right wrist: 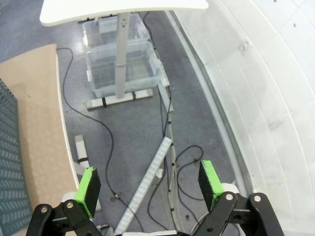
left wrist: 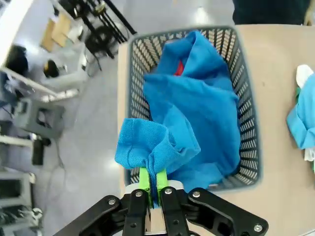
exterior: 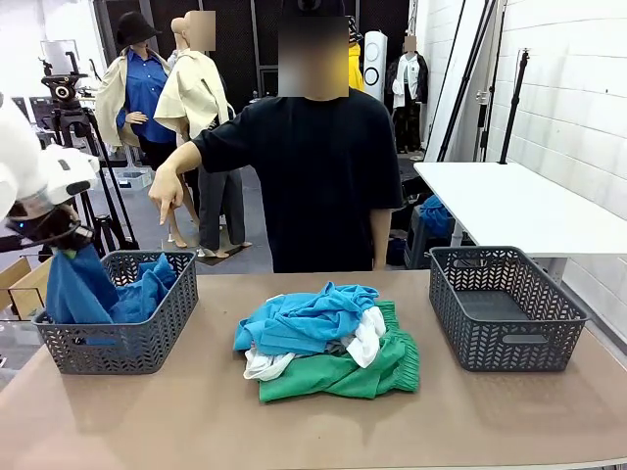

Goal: Sort the tops and bottoms.
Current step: Sort the clothes according to human instructions.

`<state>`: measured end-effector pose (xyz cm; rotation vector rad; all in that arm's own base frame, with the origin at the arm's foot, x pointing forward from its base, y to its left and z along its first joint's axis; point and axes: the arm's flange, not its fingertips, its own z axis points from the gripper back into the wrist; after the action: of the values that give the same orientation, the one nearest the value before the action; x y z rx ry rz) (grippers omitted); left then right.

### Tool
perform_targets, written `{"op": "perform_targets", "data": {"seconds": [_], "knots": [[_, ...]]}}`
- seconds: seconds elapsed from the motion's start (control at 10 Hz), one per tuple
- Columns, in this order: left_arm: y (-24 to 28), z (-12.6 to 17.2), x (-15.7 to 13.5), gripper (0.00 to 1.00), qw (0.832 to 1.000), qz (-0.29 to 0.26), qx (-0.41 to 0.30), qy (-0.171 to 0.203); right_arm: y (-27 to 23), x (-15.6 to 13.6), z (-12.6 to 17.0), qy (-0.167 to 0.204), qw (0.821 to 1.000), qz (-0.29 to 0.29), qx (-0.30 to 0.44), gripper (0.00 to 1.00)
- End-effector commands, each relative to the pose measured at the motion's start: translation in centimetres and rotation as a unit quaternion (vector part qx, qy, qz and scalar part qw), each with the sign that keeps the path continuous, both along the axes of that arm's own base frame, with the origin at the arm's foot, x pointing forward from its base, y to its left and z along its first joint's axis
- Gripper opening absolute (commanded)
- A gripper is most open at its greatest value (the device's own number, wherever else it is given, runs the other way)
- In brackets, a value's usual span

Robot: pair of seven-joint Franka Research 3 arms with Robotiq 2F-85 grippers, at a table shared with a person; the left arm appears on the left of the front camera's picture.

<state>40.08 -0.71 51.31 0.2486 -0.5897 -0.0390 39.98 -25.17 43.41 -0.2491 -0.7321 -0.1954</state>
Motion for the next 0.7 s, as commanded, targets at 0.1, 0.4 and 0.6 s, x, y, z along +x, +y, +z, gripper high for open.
{"op": "perform_targets", "data": {"seconds": [0.1,0.4,0.6], "knots": [[-0.4,3.9,0.3,0.0,0.999,0.017,-0.044,-0.023,-0.1,0.1,0.1,0.004,1.0,0.003,-0.001,1.0],[0.4,0.0,0.0,0.0,1.0,0.013,-0.025,0.001,-0.1,0.1,0.1,0.004,1.0,0.003,-0.001,1.0],[-1.2,0.2,2.0,0.0,0.999,-0.016,-0.035,0.008,-0.1,0.1,0.1,0.004,1.0,0.003,-0.001,1.0]]}}
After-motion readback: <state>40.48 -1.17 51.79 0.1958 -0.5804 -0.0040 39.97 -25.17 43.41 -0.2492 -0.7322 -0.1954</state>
